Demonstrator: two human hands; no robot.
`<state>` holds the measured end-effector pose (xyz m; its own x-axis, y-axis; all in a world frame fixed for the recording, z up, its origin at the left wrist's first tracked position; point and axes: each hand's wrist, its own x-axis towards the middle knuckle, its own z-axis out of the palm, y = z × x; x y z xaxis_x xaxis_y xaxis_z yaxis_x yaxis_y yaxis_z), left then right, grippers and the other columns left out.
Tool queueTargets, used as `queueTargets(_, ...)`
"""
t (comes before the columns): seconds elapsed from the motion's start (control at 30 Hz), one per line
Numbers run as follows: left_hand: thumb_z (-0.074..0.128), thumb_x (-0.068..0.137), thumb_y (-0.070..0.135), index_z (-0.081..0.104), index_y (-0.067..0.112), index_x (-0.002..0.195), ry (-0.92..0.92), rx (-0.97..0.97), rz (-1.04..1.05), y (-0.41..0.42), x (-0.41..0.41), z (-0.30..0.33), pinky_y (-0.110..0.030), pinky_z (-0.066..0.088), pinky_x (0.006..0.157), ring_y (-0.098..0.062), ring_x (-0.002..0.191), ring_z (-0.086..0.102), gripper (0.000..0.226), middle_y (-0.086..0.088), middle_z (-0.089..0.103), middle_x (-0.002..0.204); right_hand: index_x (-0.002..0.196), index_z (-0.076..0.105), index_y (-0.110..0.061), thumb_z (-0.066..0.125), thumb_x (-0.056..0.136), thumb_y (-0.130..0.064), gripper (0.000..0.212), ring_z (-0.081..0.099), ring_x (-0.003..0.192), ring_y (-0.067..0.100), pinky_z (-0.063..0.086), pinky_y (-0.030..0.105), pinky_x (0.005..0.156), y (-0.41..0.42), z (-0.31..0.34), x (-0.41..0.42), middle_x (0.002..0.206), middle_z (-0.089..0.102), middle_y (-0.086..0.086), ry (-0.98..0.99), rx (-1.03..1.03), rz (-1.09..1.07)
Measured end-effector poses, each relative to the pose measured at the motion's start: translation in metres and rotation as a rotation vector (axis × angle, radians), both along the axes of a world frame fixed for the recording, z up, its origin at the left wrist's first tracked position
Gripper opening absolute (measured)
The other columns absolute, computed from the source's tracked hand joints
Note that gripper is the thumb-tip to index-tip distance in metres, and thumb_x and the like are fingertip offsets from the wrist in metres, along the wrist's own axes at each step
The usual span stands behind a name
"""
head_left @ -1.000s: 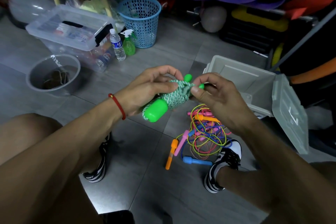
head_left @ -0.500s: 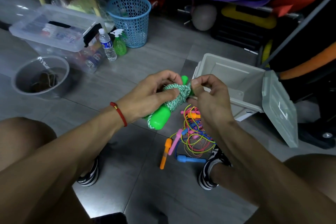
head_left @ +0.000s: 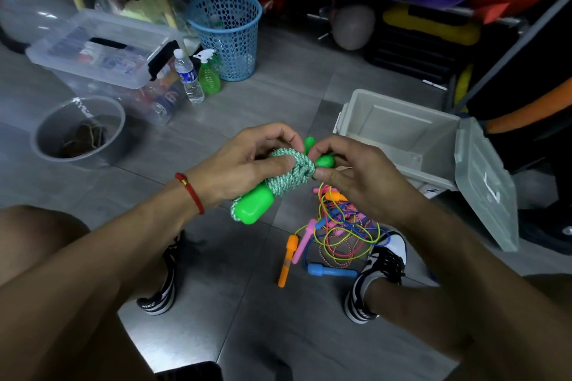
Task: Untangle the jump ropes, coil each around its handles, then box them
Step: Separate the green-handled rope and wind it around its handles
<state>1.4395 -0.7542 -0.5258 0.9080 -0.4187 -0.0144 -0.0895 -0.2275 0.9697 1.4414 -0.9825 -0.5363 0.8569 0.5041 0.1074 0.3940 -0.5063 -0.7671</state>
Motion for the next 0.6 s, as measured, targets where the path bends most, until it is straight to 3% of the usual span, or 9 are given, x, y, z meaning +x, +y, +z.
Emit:
queueTargets(0.13,0.061,0.090,0.009,0.063,0.006,0.114,0.042,-0.074,-0.001,0.002,-0.002,0.000,-0.028,0.051,0.087,-0.016,0.099,0.065,0.023,-0.012,0.071,0.109,0.106,0.071,-0.018,0.075,0.089,-0.022,0.018,0.064,0.092,0.007,0.053,0.036,0.086,0.005,0.000,-0.008,0.100,0.066,-0.010,-0.239,0.001,-0.060)
queueTargets(0.27,0.058,0.093,0.004,0.068,0.007,0.118,0.080,-0.169,0.024,-0.001,-0.006,0.001,-0.026,0.051,0.091,-0.013,0.104,0.066,0.027,-0.005,0.073,0.114,0.096,0.068,-0.014,0.073,0.090,-0.011,0.009,0.071,0.084,0.012,0.057,0.032,0.080,0.012,0.001,-0.012,0.094,0.073,0.002,0.023,0.254,-0.235)
queueTargets(0.37,0.060,0.091,0.006,0.069,0.010,0.113,0.110,-0.226,0.087,-0.003,-0.005,0.004,-0.030,0.051,0.085,-0.014,0.096,0.065,0.025,-0.006,0.074,0.109,0.096,0.062,-0.002,0.062,0.096,-0.003,0.000,0.073,0.096,0.024,0.058,0.032,0.085,0.019,0.007,-0.014,0.105,0.074,0.011,0.209,0.553,-0.343)
queueTargets(0.47,0.060,0.087,0.010,0.071,0.013,0.111,0.097,-0.264,0.137,-0.010,-0.004,0.006,-0.036,0.049,0.086,-0.020,0.097,0.063,0.027,-0.016,0.072,0.114,0.094,0.060,-0.001,0.054,0.100,-0.001,0.008,0.072,0.101,0.030,0.059,0.031,0.083,0.029,0.011,-0.018,0.113,0.074,0.011,0.376,0.826,-0.443)
queueTargets(0.53,0.061,0.086,0.011,0.072,0.015,0.109,0.086,-0.262,0.159,-0.011,-0.003,0.005,-0.044,0.050,0.086,-0.025,0.095,0.062,0.026,-0.021,0.070,0.114,0.095,0.058,0.001,0.053,0.100,0.000,0.007,0.071,0.103,0.032,0.058,0.032,0.084,0.032,0.010,-0.019,0.118,0.071,0.013,0.404,0.881,-0.454)
queueTargets(0.6,0.061,0.087,0.012,0.073,0.017,0.107,0.087,-0.255,0.165,-0.009,-0.002,0.005,-0.059,0.052,0.083,-0.029,0.090,0.061,0.024,-0.024,0.069,0.110,0.097,0.057,0.000,0.057,0.099,-0.003,0.004,0.070,0.106,0.031,0.059,0.039,0.088,0.028,0.012,-0.019,0.123,0.069,0.009,0.323,0.754,-0.394)
